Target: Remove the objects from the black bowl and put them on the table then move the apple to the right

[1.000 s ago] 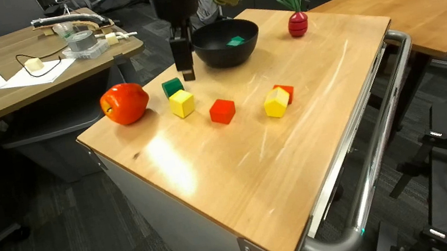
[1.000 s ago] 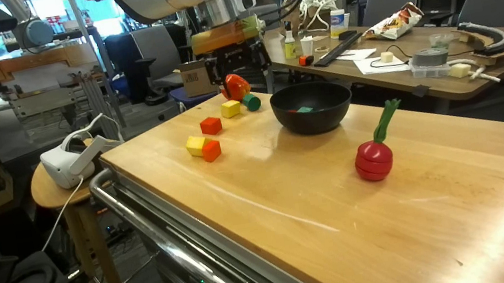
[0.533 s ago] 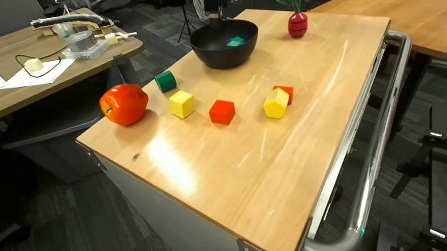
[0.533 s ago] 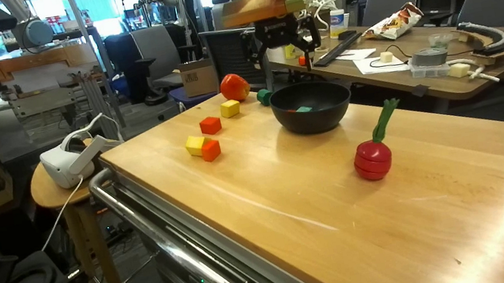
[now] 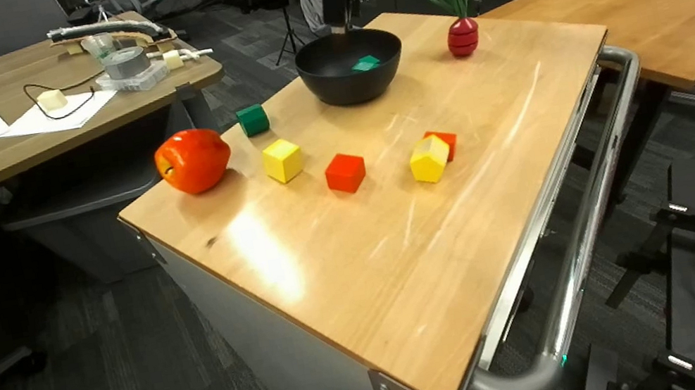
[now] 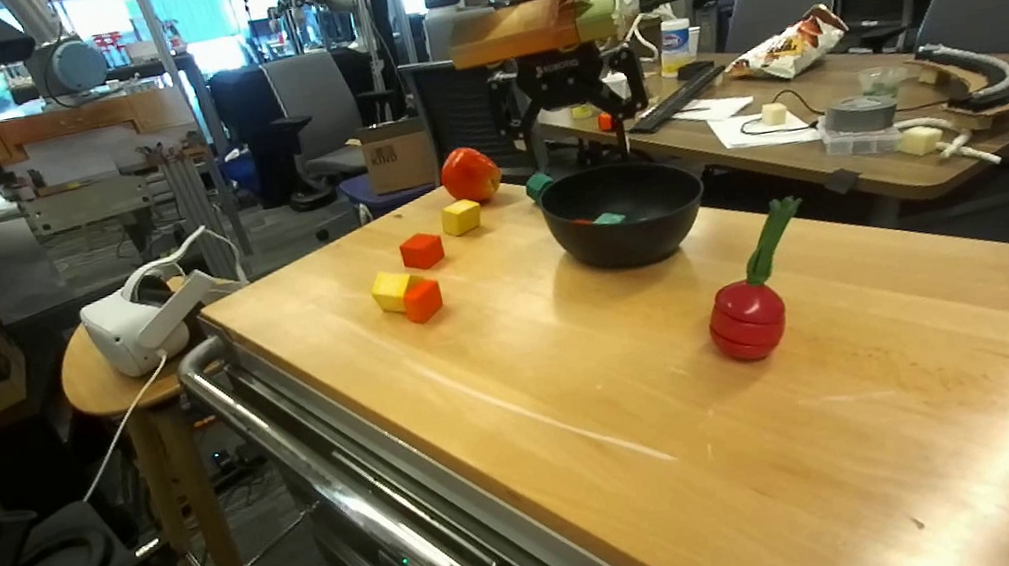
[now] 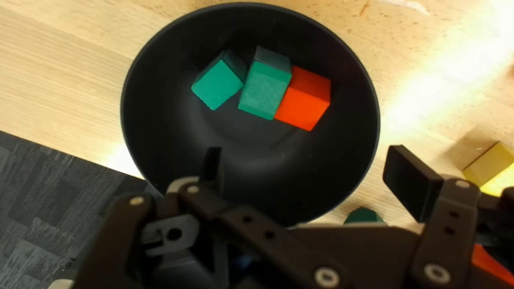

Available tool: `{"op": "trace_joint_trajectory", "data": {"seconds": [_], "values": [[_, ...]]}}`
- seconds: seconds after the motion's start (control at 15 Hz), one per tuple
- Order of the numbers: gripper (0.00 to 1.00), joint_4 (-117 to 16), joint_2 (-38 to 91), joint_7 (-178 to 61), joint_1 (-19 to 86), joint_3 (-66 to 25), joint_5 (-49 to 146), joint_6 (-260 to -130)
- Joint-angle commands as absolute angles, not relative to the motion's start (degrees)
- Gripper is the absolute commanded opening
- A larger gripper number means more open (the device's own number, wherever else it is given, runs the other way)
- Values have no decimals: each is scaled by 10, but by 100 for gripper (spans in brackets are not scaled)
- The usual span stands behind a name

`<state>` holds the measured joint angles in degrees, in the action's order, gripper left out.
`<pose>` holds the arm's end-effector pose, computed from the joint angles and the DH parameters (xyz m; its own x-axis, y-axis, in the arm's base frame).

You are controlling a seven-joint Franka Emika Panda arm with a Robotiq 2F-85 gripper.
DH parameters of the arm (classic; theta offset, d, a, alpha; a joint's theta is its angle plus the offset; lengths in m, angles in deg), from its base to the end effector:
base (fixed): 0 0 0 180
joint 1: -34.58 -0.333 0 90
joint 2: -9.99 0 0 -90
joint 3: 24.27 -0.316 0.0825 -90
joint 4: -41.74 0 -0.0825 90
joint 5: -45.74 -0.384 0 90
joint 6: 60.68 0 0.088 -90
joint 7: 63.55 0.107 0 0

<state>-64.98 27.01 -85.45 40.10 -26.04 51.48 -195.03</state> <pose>0.6412 -0.0448 0.3775 0.9165 0.3744 0.1412 0.3565 -0.9242 0.1367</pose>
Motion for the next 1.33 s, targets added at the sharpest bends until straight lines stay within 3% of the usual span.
{"op": "trace_joint_trajectory", "data": {"seconds": [0.0,1.27], "values": [[100,-625,289,-829,388,-245,543,-1960],[100,-501,418,-770,391,-231,535,-1841]]}}
